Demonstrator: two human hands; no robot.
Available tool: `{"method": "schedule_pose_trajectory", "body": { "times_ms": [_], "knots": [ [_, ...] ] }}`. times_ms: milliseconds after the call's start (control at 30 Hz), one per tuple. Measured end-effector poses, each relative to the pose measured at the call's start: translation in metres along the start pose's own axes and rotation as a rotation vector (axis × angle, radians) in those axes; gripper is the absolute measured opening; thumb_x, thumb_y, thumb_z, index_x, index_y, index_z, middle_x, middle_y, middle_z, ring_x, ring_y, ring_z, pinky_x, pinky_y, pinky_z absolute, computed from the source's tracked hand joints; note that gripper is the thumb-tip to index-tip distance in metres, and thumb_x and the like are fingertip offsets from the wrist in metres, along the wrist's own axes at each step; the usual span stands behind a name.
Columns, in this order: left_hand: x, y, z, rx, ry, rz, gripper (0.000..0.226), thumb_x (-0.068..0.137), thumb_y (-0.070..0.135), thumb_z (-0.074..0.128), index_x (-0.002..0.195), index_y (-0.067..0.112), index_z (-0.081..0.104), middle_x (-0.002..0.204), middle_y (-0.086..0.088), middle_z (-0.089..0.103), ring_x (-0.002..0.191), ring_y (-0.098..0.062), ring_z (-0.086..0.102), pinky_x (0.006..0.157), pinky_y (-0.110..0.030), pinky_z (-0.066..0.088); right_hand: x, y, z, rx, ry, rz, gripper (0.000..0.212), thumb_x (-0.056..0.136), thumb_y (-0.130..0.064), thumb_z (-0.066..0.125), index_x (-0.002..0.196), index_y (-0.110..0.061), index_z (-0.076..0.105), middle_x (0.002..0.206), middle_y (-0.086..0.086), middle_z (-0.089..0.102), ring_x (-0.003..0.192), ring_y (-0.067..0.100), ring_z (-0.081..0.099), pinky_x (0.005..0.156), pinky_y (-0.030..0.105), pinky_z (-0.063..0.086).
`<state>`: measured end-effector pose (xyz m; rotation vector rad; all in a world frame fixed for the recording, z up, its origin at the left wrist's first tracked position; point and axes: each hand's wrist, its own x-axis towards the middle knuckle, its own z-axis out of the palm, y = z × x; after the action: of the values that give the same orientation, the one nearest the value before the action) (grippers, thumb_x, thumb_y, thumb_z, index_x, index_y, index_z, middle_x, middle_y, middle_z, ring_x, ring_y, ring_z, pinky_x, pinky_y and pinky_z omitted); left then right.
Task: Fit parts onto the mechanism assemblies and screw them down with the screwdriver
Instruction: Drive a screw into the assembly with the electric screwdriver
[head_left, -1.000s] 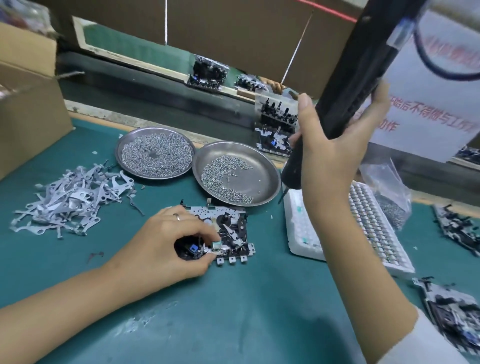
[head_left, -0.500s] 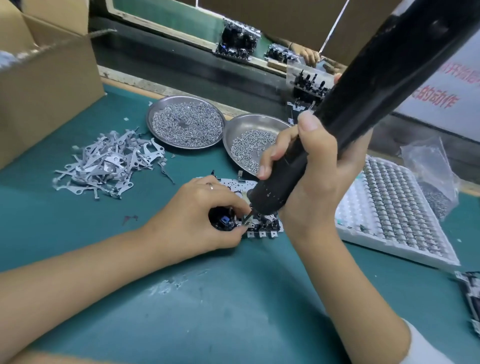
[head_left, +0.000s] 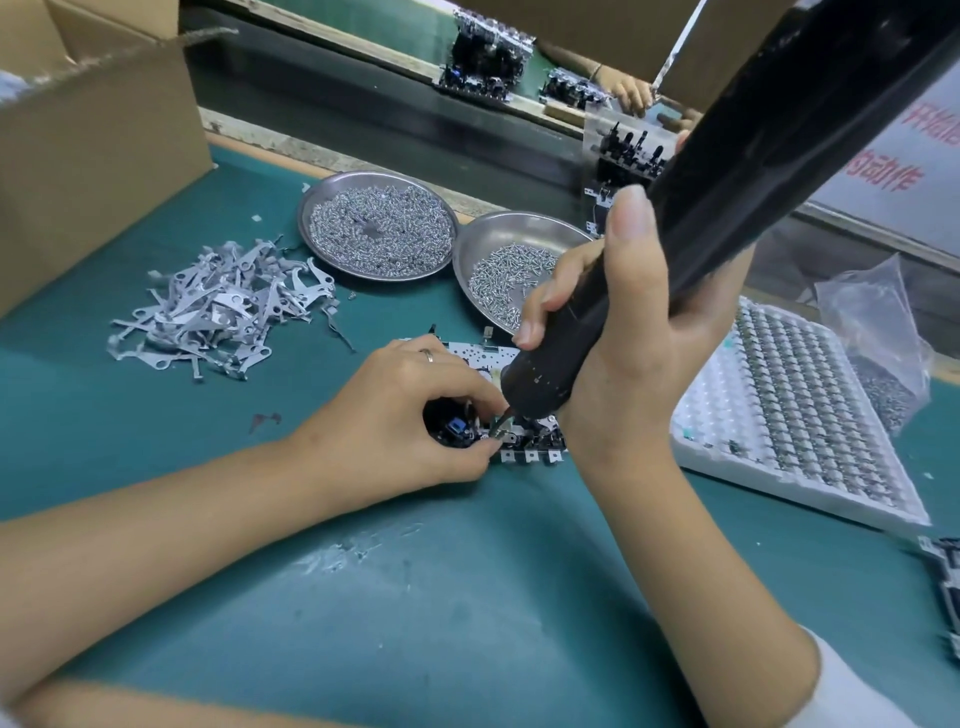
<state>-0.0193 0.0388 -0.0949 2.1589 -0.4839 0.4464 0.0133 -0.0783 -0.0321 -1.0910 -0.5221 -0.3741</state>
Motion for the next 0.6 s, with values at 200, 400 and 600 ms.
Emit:
{"method": "schedule_pose_trajectory", "body": {
  "times_ms": [200, 400, 600],
  "knots": [
    [0.0005, -0.0003, 0.0004, 0.005, -0.003, -0.013, 0.014, 0.064, 0.022, 0.075, 0.078, 0.021, 0.073, 0.071, 0.025, 0.057, 0.072, -0.007, 0.051, 0.079, -0.024, 0.043, -0.0002, -0.0002, -0.0001, -0.001, 0.009, -0.003, 0.025, 0.082, -0.02, 0.058, 0.092, -0.01, 0.037, 0.045, 0.001, 0.045, 0.03, 0.021, 0.042, 0.04, 0.022, 0.037],
    [0.0001, -0.0002, 0.0003, 0.0, 0.001, -0.012, 0.016, 0.064, 0.021, 0.075, 0.079, 0.017, 0.074, 0.071, 0.02, 0.06, 0.071, -0.004, 0.049, 0.078, -0.024, 0.044, -0.0011, -0.0003, 0.0005, 0.011, -0.002, -0.002, 0.026, 0.083, -0.019, 0.056, 0.094, -0.009, 0.035, 0.044, 0.001, 0.044, 0.03, 0.021, 0.042, 0.039, 0.023, 0.037],
    [-0.0001, 0.0001, 0.0004, -0.007, 0.003, -0.022, 0.017, 0.065, 0.022, 0.075, 0.08, 0.016, 0.074, 0.071, 0.017, 0.061, 0.071, -0.007, 0.049, 0.079, -0.028, 0.045, -0.0022, 0.0009, 0.0004, -0.004, -0.002, -0.01, 0.023, 0.083, -0.019, 0.056, 0.093, -0.01, 0.037, 0.044, -0.002, 0.046, 0.03, 0.019, 0.043, 0.04, 0.023, 0.037]
  ]
}}
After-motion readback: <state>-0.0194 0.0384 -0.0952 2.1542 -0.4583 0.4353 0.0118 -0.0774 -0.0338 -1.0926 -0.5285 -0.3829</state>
